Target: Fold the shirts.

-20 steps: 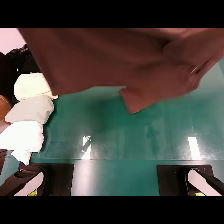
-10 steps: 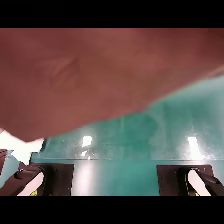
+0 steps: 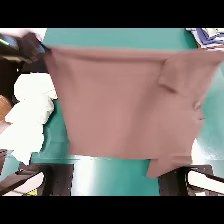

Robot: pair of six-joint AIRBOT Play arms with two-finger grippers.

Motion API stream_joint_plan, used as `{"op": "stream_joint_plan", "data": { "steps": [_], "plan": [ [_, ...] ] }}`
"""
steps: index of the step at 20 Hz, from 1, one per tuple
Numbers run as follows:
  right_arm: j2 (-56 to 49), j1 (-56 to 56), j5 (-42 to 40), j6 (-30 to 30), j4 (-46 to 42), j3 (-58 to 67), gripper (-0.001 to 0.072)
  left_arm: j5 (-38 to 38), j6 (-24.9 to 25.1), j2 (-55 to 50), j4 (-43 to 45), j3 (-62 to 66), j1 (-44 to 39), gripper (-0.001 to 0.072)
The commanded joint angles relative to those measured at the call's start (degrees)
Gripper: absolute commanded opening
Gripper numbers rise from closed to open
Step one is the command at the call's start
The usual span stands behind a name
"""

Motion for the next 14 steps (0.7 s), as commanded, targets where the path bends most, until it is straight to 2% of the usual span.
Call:
{"op": "stream_joint_plan", "data": {
  "steps": [1,4,6,8,10,14],
  "plan": [
    [-11.47,2.93,0.13,0.11,0.09,-6.91,0.0009,1.25,2.12,-11.26,-0.35,-5.35,-0.15,0.0028],
    [-18.67,3.26,-9.25,0.07,0.44,-5.95,0.0009,14.45,7.96,-19.39,-5.64,-5.33,-0.15,0.0027],
    [-22.51,3.26,-12.22,0.02,2.01,-1.53,0.0009,23.56,8.55,-22.38,-9.18,-4.92,-0.15,0.0027],
    [-24.81,3.26,-14.19,-0.13,2.16,2.99,0.0010,28.26,9.33,-23.47,-9.25,-4.26,0.02,0.0027],
    [-25.51,3.26,-14.88,-0.13,2.14,6.16,0.0009,28.41,10.45,-23.54,-9.31,-4.22,0.87,0.0027],
    [-24.90,3.26,-8.02,-0.13,1.68,5.20,0.0008,15.58,17.11,-23.54,-8.68,-4.37,3.78,0.0028]
  ]
}}
